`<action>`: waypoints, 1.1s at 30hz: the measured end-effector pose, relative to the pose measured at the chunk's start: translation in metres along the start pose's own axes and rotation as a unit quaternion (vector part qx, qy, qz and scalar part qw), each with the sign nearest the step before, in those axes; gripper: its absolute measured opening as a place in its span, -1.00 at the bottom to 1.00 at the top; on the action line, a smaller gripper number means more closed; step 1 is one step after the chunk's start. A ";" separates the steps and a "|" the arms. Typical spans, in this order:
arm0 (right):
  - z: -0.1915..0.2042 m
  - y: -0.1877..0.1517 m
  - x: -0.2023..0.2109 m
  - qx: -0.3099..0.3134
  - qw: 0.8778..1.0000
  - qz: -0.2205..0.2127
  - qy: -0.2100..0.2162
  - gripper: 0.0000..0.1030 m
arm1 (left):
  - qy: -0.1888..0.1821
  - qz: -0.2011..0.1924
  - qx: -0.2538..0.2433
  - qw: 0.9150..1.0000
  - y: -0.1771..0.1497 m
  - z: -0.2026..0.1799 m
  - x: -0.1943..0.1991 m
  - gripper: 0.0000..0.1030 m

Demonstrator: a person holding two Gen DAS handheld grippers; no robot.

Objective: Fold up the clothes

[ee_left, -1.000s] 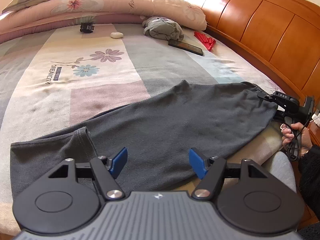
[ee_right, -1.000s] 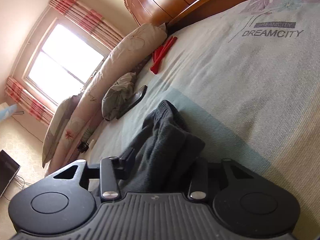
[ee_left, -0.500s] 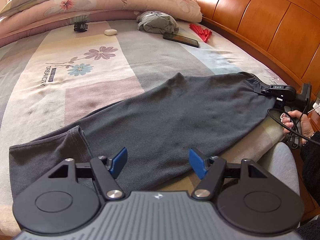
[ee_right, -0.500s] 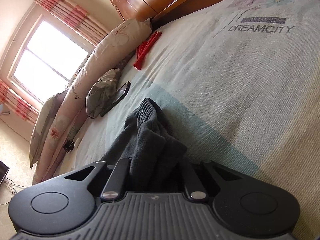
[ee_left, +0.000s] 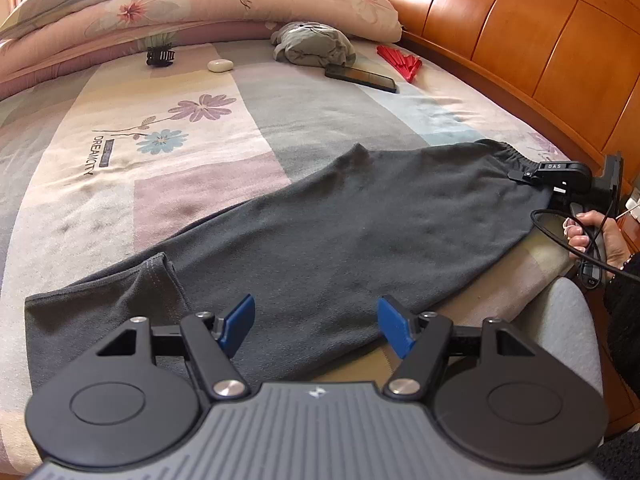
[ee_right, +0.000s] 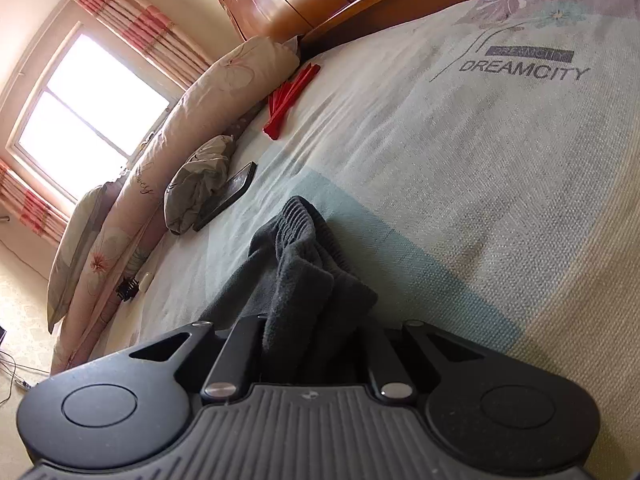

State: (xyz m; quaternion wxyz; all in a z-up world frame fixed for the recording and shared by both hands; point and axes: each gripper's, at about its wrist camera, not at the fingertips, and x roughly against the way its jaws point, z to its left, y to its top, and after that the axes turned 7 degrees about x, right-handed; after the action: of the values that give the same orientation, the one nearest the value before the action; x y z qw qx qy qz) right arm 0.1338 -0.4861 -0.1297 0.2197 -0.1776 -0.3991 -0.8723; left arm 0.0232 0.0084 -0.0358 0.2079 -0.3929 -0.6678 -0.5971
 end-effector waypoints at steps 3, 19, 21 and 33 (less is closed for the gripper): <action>0.006 0.002 0.002 0.010 1.000 0.002 -0.011 -0.79 | -0.001 0.001 -0.003 1.000 0.000 0.001 0.002 0.33; 0.082 0.011 0.034 0.130 0.992 -0.009 -0.005 -0.79 | 0.009 -0.001 -0.007 1.000 -0.004 0.020 0.013 0.33; 0.096 0.011 0.037 0.148 0.989 -0.010 -0.001 -0.79 | 0.010 -0.004 -0.005 1.000 -0.005 0.023 0.015 0.33; 0.192 -0.005 0.052 0.286 0.958 -0.012 0.029 -0.79 | 0.010 -0.016 0.007 1.000 -0.011 0.044 0.025 0.33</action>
State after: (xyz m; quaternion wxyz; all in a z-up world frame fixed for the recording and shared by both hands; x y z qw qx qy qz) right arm 0.1128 -0.3465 0.0114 0.2628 -0.0769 -0.6275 -0.7288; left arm 0.0078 0.0579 -0.0332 0.2078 -0.3747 -0.6758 -0.5998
